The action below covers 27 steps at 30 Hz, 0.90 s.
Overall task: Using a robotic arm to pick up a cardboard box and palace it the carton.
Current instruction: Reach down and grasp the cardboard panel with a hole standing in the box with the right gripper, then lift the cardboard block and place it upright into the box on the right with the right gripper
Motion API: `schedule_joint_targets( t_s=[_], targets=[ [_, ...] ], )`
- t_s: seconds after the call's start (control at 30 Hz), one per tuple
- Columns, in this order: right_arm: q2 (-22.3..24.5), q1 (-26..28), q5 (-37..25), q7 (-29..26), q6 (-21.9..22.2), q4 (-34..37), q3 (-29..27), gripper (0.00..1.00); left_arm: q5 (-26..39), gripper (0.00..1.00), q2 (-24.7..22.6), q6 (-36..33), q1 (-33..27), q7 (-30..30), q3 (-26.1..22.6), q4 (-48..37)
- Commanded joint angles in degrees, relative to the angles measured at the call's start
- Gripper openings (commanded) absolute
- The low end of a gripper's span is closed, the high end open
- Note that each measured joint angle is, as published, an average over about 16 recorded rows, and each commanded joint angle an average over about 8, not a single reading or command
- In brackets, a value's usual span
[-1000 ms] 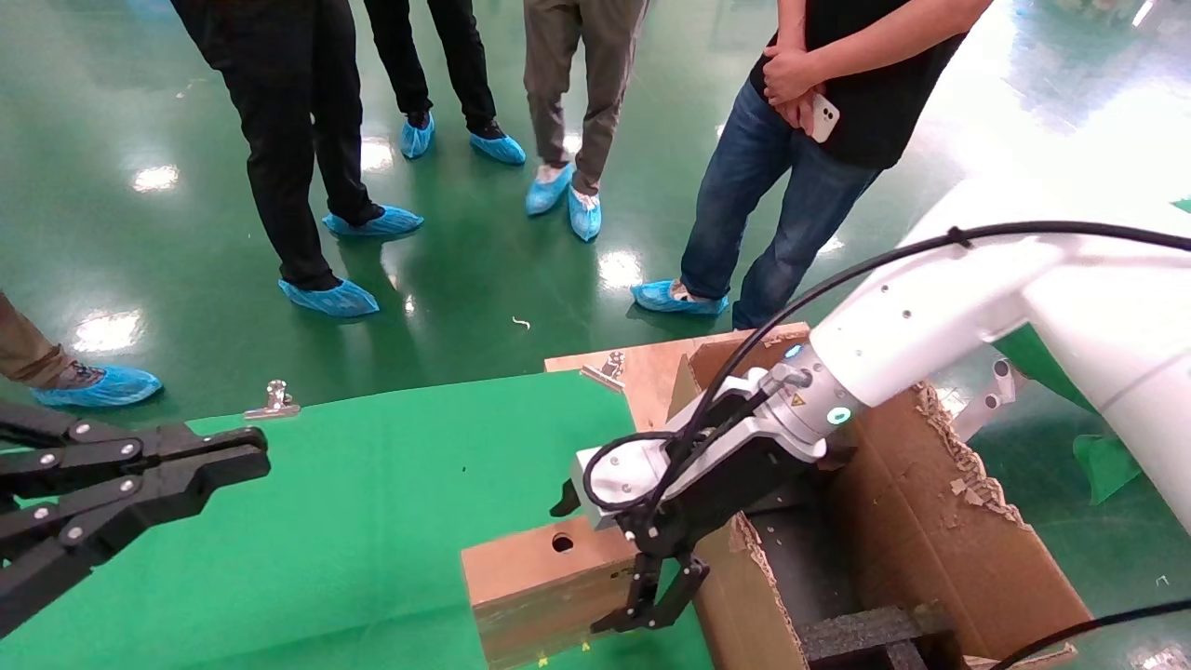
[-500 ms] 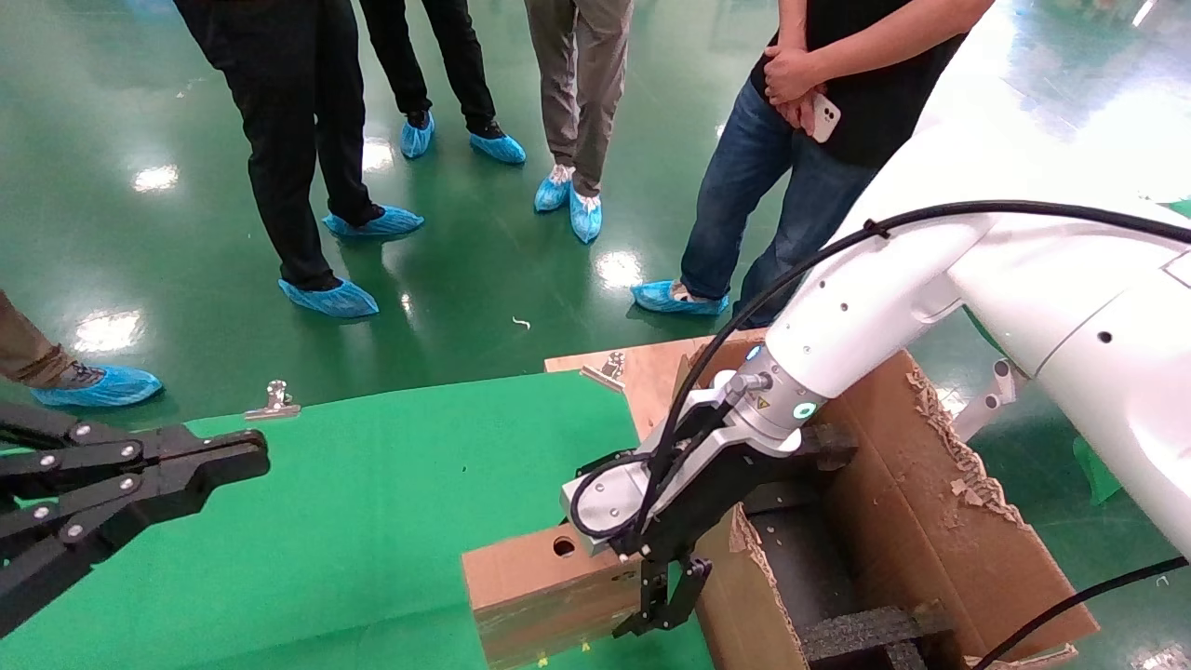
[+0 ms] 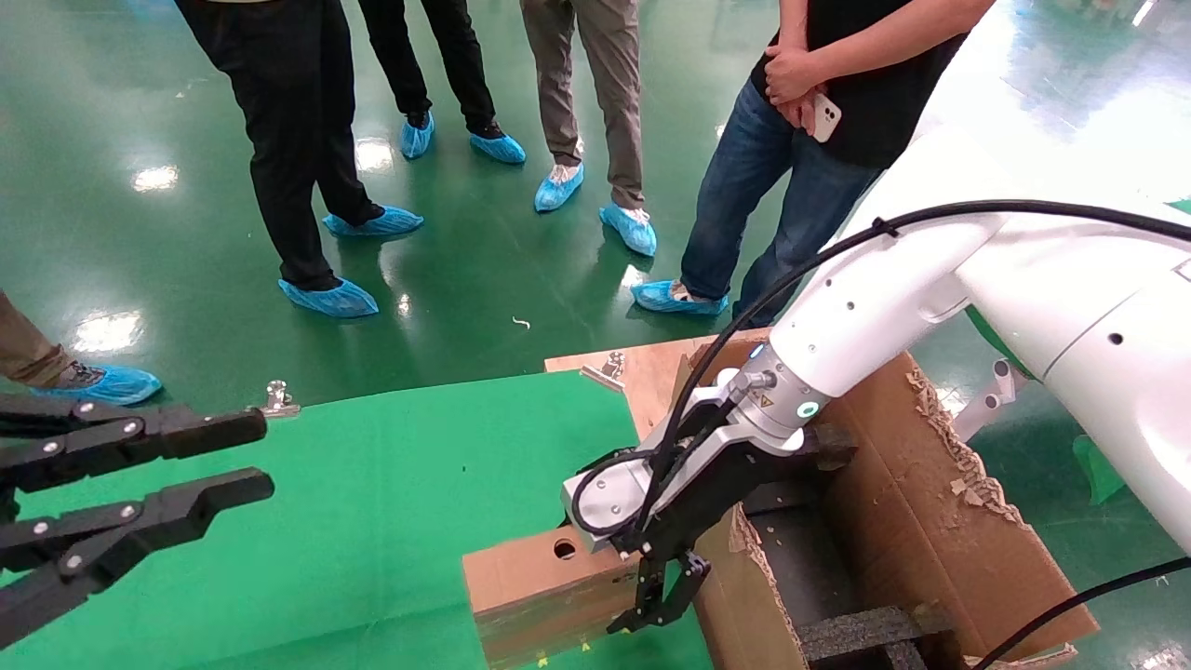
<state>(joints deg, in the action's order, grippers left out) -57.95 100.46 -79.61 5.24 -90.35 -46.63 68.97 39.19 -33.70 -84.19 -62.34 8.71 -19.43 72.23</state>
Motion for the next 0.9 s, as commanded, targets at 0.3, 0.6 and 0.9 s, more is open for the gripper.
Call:
schedule_joint_targets(
  t_s=[0.3,0.6,0.9],
  targets=[
    [0.23,-0.14,0.17,-0.13,-0.02,-0.25,-0.31,0.00,-0.03,1.00,0.00,0.00,0.00,0.00,0.00,0.00],
    [0.31,-0.19,0.23,-0.18,-0.06,-0.35,-0.42,0.00,-0.05,1.00,0.00,0.00,0.00,0.00,0.00,0.00],
    [0.34,-0.31,0.37,-0.25,0.07,-0.36,-0.39,0.00,-0.05,1.00,0.00,0.00,0.00,0.00,0.00,0.00]
  ],
)
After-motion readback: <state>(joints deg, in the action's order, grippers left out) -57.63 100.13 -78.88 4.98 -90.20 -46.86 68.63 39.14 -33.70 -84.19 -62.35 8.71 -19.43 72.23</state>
